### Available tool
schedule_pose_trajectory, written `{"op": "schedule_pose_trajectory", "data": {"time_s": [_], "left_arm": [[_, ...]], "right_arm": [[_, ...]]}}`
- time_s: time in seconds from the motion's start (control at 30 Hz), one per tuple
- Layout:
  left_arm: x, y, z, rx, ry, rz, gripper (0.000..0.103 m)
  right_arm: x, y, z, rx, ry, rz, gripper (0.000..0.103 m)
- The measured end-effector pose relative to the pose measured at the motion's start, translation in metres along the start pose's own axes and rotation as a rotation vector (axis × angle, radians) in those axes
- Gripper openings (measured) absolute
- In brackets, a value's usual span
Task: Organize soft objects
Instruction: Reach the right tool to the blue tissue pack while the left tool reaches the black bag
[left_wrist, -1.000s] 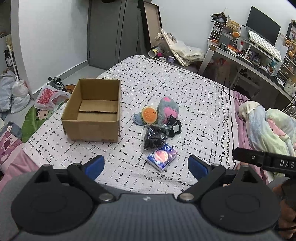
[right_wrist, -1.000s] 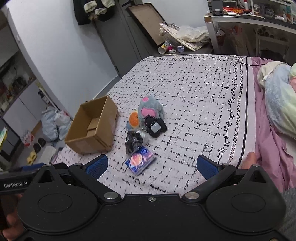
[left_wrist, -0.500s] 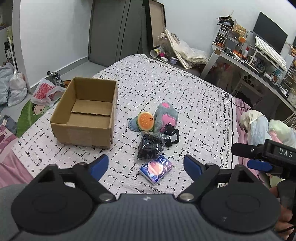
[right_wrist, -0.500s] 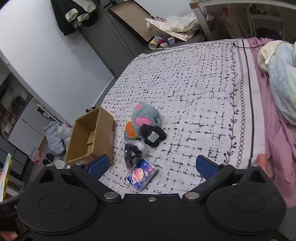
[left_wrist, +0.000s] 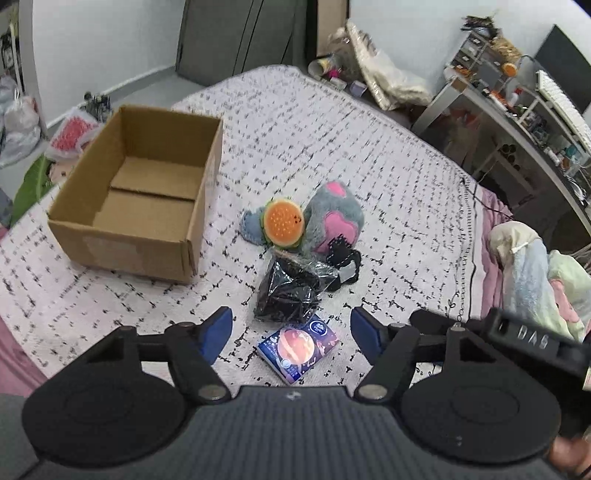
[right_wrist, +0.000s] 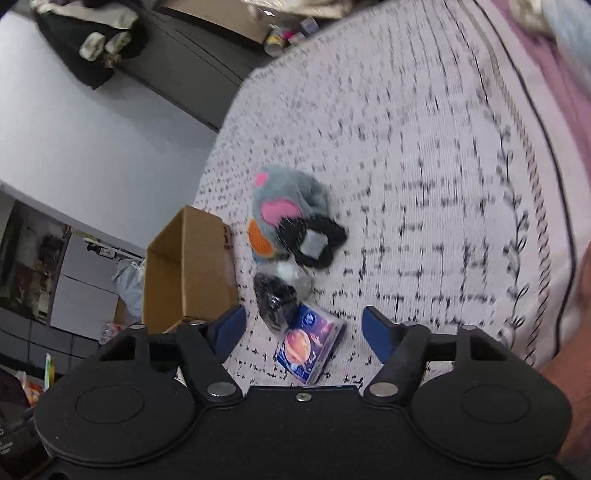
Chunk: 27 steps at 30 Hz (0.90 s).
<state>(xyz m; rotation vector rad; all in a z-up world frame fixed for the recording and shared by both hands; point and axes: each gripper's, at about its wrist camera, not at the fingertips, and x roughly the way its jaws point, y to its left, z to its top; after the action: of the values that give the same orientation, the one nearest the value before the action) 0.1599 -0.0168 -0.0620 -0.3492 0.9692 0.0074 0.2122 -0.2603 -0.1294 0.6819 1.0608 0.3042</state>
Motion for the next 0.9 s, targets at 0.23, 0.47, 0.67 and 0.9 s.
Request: {"op": "schedule_pose_trajectory", "data": {"time_s": [0.23, 0.47, 0.67, 0.9], "left_arm": [[0.041, 0.003, 0.01, -0.035, 0.056, 0.014, 0.068], [0.077, 0.008, 0.019, -0.071, 0.081, -0.006, 0.068], [0.101, 0.019, 0.016, -0.127, 0.091, -0.045, 0.068], [0.122, 0.02, 0.012, -0.122, 0.093, -0.038, 0.063]], "right_arm": [[0.032, -0.004, -0.01, 0.039, 0.068, 0.002, 0.061], [0.059, -0.013, -0.016, 0.087, 0.125, -0.009, 0.049], [0.077, -0.016, -0.018, 0.101, 0.149, -0.023, 0.042], [0.094, -0.017, -0.021, 0.118, 0.17, -0.046, 0.042]]}}
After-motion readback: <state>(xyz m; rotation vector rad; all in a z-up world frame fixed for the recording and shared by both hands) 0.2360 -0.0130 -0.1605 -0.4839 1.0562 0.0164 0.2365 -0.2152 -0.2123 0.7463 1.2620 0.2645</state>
